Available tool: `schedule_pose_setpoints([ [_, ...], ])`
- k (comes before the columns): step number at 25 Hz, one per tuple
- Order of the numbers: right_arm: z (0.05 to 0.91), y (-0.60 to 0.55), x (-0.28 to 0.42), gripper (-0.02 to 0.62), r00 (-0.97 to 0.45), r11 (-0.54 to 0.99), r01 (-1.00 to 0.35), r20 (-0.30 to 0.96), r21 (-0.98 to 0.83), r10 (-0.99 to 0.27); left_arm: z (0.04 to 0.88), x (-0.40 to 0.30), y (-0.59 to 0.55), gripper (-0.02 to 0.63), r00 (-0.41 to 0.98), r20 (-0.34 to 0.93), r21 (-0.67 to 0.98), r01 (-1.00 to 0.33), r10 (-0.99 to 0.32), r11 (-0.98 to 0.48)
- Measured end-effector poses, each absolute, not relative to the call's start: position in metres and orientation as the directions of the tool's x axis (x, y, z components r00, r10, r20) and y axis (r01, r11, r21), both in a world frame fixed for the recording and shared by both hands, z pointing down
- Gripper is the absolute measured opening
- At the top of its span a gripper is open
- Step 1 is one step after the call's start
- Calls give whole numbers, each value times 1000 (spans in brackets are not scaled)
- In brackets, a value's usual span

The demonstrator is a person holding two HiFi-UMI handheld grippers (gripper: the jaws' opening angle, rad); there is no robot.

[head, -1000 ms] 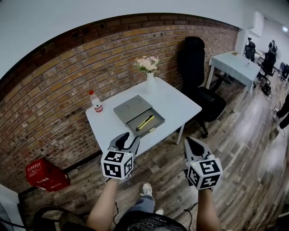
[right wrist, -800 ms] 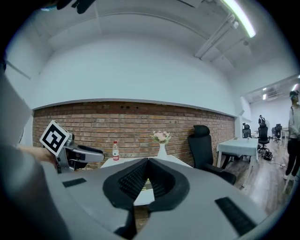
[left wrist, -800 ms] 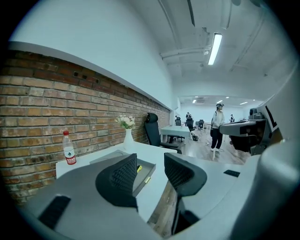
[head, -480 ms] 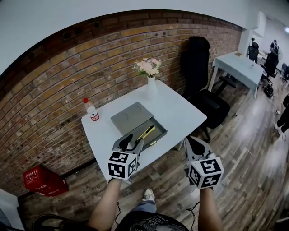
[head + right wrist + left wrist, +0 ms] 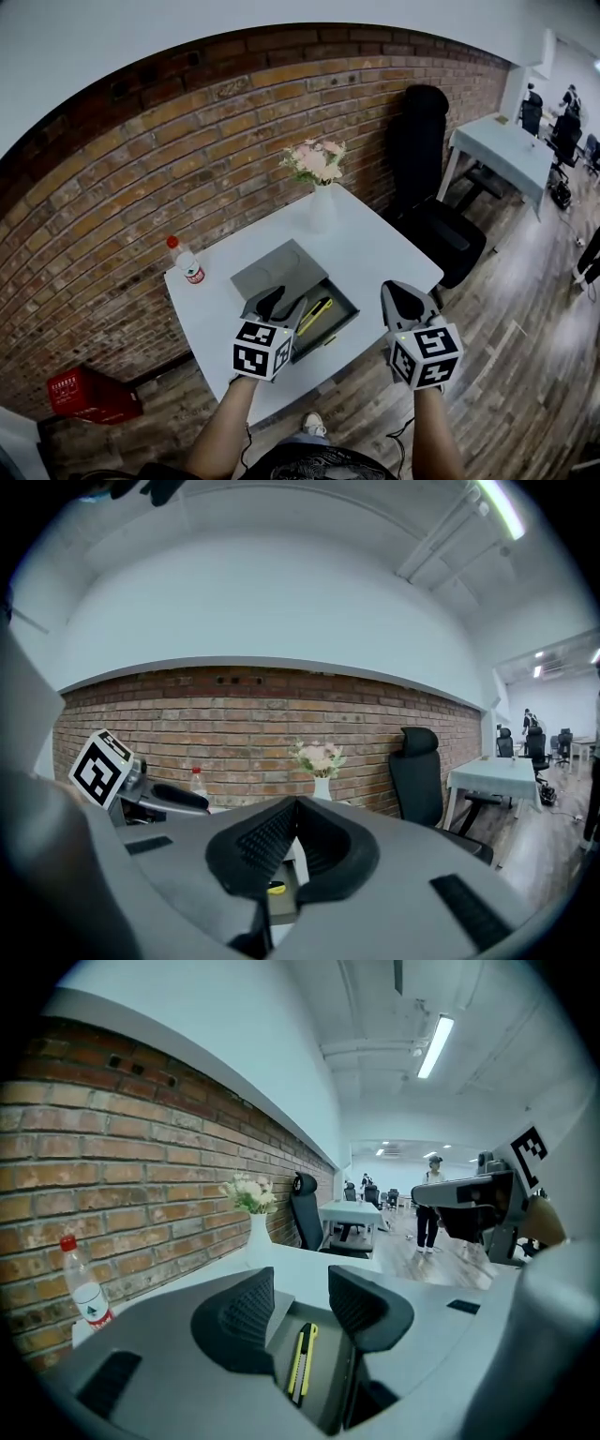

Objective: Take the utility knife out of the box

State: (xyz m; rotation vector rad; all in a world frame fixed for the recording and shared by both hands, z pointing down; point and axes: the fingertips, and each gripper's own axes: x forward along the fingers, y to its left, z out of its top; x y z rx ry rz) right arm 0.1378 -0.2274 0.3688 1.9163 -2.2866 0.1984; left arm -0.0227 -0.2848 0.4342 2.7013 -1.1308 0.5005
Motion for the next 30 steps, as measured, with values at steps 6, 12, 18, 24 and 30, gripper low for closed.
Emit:
schedule_pose_setpoints([
  [6, 375, -261, 126, 18, -180, 183, -983, 215, -8, -960, 447, -25, -310, 183, 671, 397, 37, -694, -626, -719],
  [12, 382, -277, 119, 18, -204, 208, -978, 227, -6, -952, 467, -21, -315, 183, 678, 443, 49, -672, -587, -739],
  [18, 389, -290, 123, 18, -252, 255, -967, 223, -18, -942, 496, -8, -310, 183, 663, 511, 40, -654, -547, -756],
  [24, 400, -303, 127, 18, -348, 352, -936, 239, -28, -907, 524, 6, -308, 183, 625, 582, 20, -651, -520, -759],
  [30, 407, -317, 130, 18, -425, 428, -903, 247, -43, -871, 553, 13, -309, 189, 568, 656, 13, -667, -497, -745],
])
